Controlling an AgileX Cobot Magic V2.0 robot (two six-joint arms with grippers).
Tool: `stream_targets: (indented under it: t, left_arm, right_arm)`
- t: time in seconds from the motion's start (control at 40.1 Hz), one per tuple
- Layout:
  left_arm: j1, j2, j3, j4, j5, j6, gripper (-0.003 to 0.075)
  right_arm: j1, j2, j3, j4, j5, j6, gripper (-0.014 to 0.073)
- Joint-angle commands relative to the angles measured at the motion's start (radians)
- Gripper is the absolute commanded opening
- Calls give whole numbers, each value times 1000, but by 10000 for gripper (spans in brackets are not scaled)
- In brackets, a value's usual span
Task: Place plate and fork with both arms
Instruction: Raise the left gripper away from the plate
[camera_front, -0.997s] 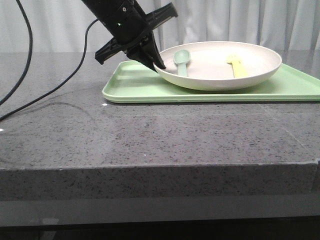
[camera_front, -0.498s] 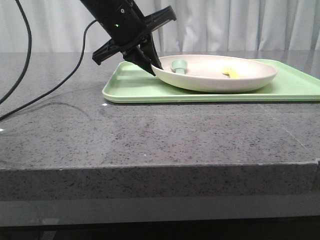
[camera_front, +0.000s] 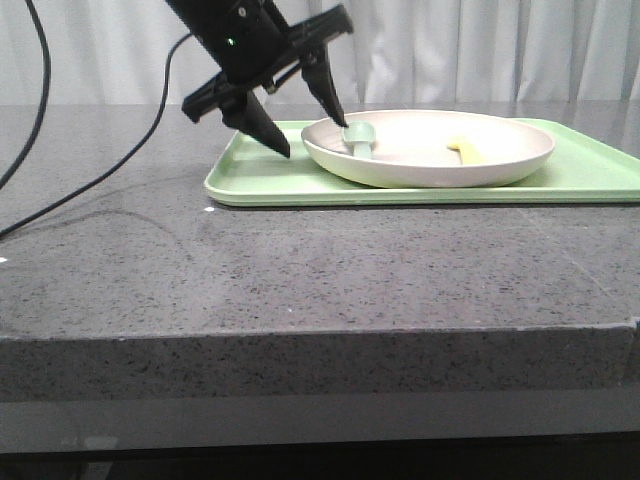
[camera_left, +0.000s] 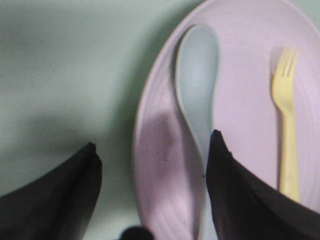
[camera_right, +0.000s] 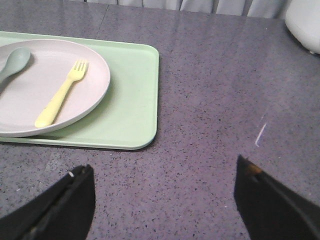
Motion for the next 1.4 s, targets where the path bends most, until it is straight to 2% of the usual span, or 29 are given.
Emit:
stream_targets:
  t: [0.0,0.224,0.374,0.498,0.698,0.897,1.047,1.196,1.371]
  left_arm:
    - [-3,-131,-34,-15,-33,48,452]
    - [-1,-320,-34,206,26,110,452]
    - [-1,-471,6,285,68,125,452]
    - [-1,-610,146,287,34,182,452]
    - [12,-843,474,373,-80,188,453]
    - [93,-1059,760,357,-93,188,452]
    - [102,-1207,932,348,-78,188,452]
    - [102,-1341,1061,348,-84,188,452]
    - [102,-1402,1101,348,-84,188,452]
  right_arm:
    - [1,12,-35,-11,-76,-2,593]
    - [1,12,-35,-7,-37,-2,593]
    - [1,12,-35,69,-4,-2,593]
    - [1,12,-35,104,15,-3,593]
    - [8,12,-46,170,58,-7,592]
    - [47,29,-117,303,104,-116,591]
    - [90,105,-200,372,171,-193,591]
    - [166,257,-309,428,266,-273,591]
    - [249,416,-425,427,301,-273,591]
